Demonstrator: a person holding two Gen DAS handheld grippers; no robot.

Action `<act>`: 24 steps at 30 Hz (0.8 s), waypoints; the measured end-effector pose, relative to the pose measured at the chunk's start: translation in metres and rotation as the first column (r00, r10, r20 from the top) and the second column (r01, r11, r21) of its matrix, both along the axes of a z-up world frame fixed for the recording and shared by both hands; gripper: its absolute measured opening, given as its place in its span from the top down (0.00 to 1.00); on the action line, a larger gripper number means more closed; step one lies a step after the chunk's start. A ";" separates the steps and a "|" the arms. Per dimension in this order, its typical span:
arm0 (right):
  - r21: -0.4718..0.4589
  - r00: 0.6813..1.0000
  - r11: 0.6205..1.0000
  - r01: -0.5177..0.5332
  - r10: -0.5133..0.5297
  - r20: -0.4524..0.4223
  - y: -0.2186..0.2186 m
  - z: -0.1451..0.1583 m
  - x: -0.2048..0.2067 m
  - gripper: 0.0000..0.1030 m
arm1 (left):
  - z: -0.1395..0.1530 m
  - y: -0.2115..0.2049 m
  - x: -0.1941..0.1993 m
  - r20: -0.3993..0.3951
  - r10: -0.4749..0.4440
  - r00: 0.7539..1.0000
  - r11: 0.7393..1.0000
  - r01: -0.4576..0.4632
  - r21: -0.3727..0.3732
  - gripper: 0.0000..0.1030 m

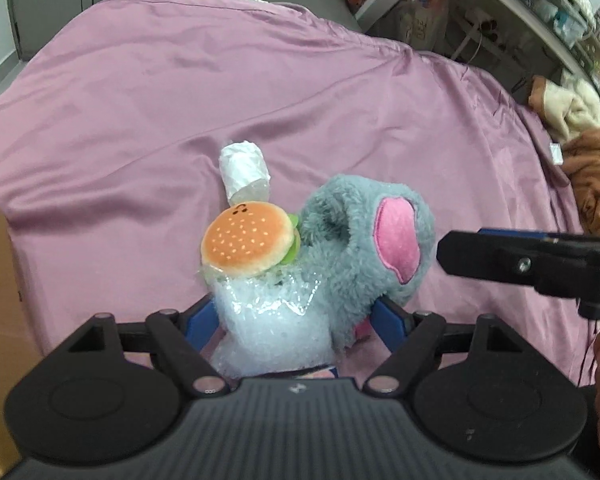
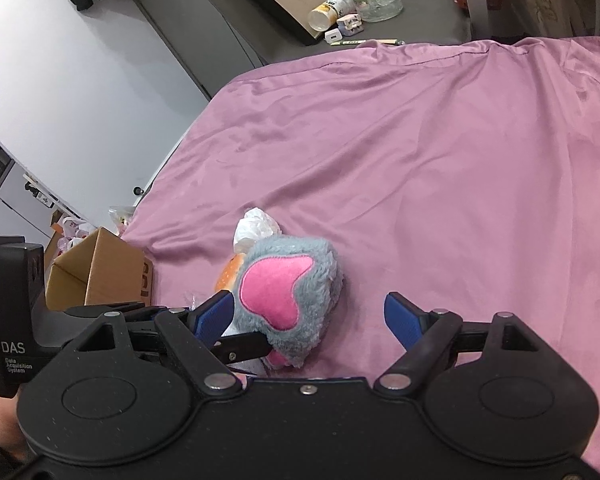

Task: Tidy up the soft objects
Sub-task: 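Grasp the clear plastic bag of white stuffing with the left tool, then grasp the grey plush with the pink heart with the right tool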

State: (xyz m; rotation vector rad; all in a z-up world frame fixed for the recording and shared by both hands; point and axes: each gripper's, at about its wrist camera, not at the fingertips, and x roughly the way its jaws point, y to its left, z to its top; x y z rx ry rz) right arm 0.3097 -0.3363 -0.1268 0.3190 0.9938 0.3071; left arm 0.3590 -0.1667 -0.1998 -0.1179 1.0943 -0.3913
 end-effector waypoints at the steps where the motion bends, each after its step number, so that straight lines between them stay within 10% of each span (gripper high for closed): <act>1: 0.001 1.000 1.000 -0.003 0.003 -0.002 0.001 0.000 0.000 0.21 | 0.000 0.003 0.000 -0.006 0.008 1.000 1.000 -0.008 -0.028 0.36; 14: -0.020 1.000 1.000 -0.018 0.018 -0.006 0.031 -0.001 0.020 0.19 | 0.008 0.025 -0.013 -0.011 0.083 0.996 0.991 -0.084 -0.103 0.74; 24: -0.033 0.998 0.999 -0.008 0.006 -0.055 0.055 -0.011 0.045 0.07 | 0.028 0.034 -0.021 0.028 0.105 0.994 0.990 -0.102 -0.093 0.74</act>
